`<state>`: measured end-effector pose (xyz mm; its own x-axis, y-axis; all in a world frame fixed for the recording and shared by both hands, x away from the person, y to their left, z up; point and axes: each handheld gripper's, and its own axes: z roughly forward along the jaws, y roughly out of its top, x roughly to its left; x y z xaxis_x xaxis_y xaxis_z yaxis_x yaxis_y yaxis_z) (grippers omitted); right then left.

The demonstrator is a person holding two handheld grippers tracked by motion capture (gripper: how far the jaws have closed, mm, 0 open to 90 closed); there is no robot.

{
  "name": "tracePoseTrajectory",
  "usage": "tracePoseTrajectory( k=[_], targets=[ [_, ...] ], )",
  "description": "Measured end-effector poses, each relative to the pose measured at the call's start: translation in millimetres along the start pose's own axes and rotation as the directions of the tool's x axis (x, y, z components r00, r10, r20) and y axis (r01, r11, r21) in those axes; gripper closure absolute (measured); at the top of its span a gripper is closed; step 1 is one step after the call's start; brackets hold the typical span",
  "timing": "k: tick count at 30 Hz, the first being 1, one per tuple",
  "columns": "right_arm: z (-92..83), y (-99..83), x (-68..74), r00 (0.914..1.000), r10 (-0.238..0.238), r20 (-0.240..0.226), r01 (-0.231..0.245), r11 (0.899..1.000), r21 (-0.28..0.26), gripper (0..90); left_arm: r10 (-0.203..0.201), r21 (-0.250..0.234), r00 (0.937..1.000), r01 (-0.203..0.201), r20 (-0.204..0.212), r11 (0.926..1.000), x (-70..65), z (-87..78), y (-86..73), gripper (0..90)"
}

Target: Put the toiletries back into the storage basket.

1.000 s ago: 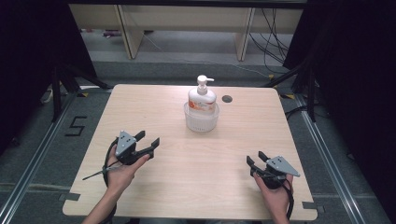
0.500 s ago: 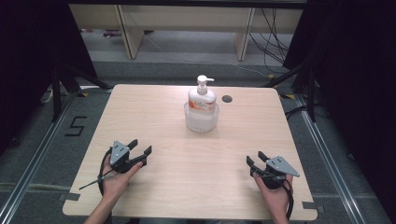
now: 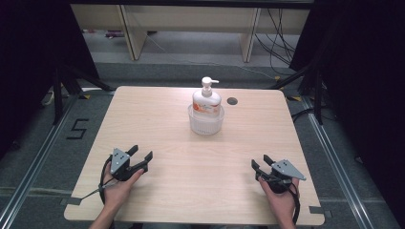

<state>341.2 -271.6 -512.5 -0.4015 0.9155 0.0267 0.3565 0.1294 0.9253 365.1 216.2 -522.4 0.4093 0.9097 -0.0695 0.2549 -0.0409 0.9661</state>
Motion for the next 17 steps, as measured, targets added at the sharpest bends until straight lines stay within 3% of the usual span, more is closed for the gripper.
tracePoseTrajectory(
  k=[2,9,11,14,15,16,17],
  targets=[
    [0.3,0.1,-0.3,1.0,-0.007,-0.001,0.007,1.0,0.0,46.0,-0.006,-0.004,1.0,0.006,-0.004,1.0,0.3,-0.4,-0.2,33.7],
    [0.4,0.2,-1.1,1.0,-0.003,0.001,0.003,1.0,0.003,45.9,0.031,-0.008,0.9995,-0.031,-0.001,0.9995,-2.3,-0.3,-0.4,34.1],
    [0.8,-0.1,-1.4,0.9998,-0.007,0.02,0.008,1.0,-0.004,45.8,0.036,-0.007,0.9994,-0.036,-0.002,0.9993,-3.4,-0.5,-0.5,34.2],
    [1.6,-0.5,-1.7,0.9997,0.003,0.025,-0.002,1.0,-0.021,45.7,0.04,-0.006,0.9992,-0.04,0.001,0.9992,-4.4,-0.6,-0.5,34.5],
    [0.8,-0.8,1.1,0.9988,0.045,0.018,-0.045,0.999,-0.006,45.7,0.04,-0.006,0.9992,-0.04,0.001,0.9992,-4.4,-0.6,-0.5,34.6],
    [1.7,-0.5,-1.9,0.9997,0.007,0.023,-0.007,1.0,-0.02,45.7,0.037,-0.018,0.9993,-0.037,0.008,0.9992,-4.7,0.6,-0.9,34.6],
    [1.9,-0.5,-2.1,0.9997,0.006,0.025,-0.006,1.0,-0.018,45.6,0.04,-0.015,0.9992,-0.04,0.007,0.9991,-4.6,0.5,-0.9,34.7]
  ],
)
